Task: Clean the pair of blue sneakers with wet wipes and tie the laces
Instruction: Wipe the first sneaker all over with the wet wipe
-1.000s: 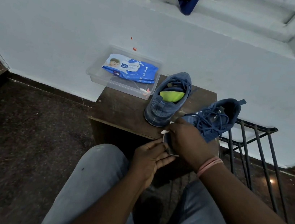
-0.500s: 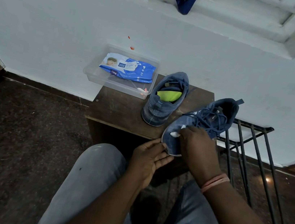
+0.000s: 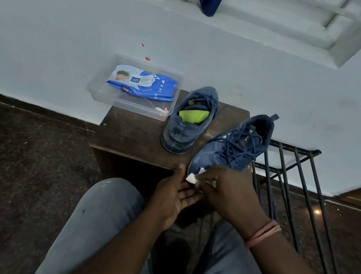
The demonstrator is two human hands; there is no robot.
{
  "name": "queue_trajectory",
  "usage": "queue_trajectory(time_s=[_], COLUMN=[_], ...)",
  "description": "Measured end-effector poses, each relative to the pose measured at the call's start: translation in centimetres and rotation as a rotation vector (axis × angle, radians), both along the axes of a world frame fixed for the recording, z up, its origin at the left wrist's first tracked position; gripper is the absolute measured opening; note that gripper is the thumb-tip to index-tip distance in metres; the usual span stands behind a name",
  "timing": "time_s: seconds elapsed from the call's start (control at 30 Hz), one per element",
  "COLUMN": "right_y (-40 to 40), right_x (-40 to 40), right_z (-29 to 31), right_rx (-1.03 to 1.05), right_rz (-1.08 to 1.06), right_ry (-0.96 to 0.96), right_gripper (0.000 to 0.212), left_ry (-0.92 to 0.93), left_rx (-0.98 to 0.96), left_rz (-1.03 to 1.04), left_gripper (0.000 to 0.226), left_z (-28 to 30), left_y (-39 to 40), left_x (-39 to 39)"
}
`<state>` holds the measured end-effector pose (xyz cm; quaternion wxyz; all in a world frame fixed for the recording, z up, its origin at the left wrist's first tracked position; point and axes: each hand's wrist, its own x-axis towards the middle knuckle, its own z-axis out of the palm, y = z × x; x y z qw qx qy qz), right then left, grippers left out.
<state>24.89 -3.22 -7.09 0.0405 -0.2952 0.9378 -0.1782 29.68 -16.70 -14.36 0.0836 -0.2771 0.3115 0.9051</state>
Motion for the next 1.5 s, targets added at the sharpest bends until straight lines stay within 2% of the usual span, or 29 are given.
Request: queue_trajectory(time_s=[0.1, 0.23, 0.33, 0.4, 0.47, 0.53, 0.63, 0.7, 0.8, 0.97, 1.07, 1.2, 1.3, 1.37, 1.43, 1.5], right_y=[-0.3, -0.1, 0.4, 0.8, 0.9, 0.2, -0.5, -0.1, 0.5, -0.5, -1.5, -1.9, -1.0, -0.8, -1.1, -2.0], right_x=[0.2, -0.4, -1.5, -2.6, -3.1, -2.3, 0.2, 0.2, -0.6, -3.0, -3.4, -0.9, -1.1, -1.9, -2.7, -2.8], right_z=[-0.5, -2.0, -2.3, -2.0, -1.9, -2.4, -2.8, -2.1, -1.6, -1.6, -1.2, -2.4, -2.3, -2.5, -2.7, -2.5], right_rx=[-0.035, -0.062, 0.100, 0.248, 0.254, 0.224, 0.175, 0.122, 0.089, 0.278, 0.297, 0.183, 0.101, 0.080, 0.181, 0.211], right_rz=[-0.025, -0.032, 0.013, -0.033, -0.120, -0.117, -0.007, 0.008, 0.001, -0.097, -0.207, -0.228, -0.205, -0.210, -0.233, -0.286], right_ry=[0.022, 0.020, 0.138, 0.267, 0.313, 0.242, -0.011, -0.093, -0.063, 0.171, 0.254, -0.028, -0.089, -0.027, 0.142, 0.223], right_gripper=[0.014, 0.014, 0.018, 0.017, 0.015, 0.015, 0.016, 0.016, 0.018, 0.014, 0.009, 0.012, 0.016, 0.015, 0.018, 0.015], left_ry=[0.013, -0.011, -0.021, -0.012, 0.004, 0.014, 0.047, 0.067, 0.074, 0.054, 0.035, 0.080, 0.105, 0.083, 0.068, 0.077], left_rx=[-0.039, -0.022, -0.120, -0.168, -0.188, -0.192, -0.224, -0.246, -0.259, -0.273, -0.265, -0.244, -0.248, -0.254, -0.270, -0.272], left_rz=[-0.035, -0.028, -0.055, -0.070, -0.067, -0.050, -0.044, -0.038, -0.040, -0.049, -0.038, -0.036, -0.053, -0.044, -0.046, -0.039], left_gripper=[0.031, 0.026, 0.023, 0.023, 0.025, 0.024, 0.020, 0.019, 0.020, 0.017, 0.015, 0.018, 0.020, 0.015, 0.015, 0.016], left_z=[0.0, -0.1, -0.2, -0.2, -0.3, -0.5, -0.9, -1.0, -1.2, -1.1, -1.1, -1.3, -1.3, -1.3, -1.3, -1.2], left_y=[0.3, 0.3, 0.6, 0.9, 1.0, 0.9, 1.0, 1.1, 1.1, 1.3, 1.2, 1.1, 1.0, 1.0, 1.1, 1.1], left_x=[0.1, -0.1, -0.2, -0.1, -0.2, -0.2, 0.1, 0.1, 0.1, 0.1, -0.1, 0.2, 0.2, 0.1, 0.0, 0.1])
